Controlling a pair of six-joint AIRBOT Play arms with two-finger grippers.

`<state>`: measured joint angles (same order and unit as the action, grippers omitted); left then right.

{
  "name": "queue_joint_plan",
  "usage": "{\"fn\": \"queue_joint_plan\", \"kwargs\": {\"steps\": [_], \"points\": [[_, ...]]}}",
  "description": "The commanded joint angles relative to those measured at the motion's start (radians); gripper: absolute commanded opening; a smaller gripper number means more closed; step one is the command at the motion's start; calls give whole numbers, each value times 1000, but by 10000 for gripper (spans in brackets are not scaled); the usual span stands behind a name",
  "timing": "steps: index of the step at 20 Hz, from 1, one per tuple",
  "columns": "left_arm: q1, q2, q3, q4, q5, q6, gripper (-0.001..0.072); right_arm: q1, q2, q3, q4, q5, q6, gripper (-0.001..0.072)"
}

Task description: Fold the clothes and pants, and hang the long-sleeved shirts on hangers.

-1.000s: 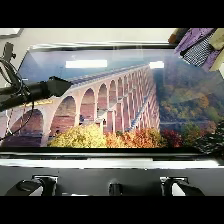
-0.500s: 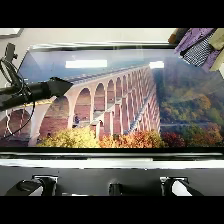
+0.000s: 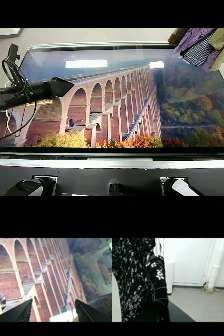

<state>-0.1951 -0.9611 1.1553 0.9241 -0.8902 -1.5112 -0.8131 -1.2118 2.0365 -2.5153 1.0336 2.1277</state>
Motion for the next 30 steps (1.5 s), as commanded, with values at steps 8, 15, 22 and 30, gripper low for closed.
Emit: {"fn": "queue_joint_plan", "kwargs": {"steps": [8,15,22,30], "points": [[-1,-8,0,0,0,0,617,-111,-19,1,229,-4,-29,253],[0,-7,0,0,0,-1,619,-111,119,1,242,15,-29,601],[53,-3,0,78,-48,-61,621,-111,335,1,888,-244,-138,603],[67,-3,-3,253,-156,-61,592,309,63,-30,1528,211,-794,524]]}}
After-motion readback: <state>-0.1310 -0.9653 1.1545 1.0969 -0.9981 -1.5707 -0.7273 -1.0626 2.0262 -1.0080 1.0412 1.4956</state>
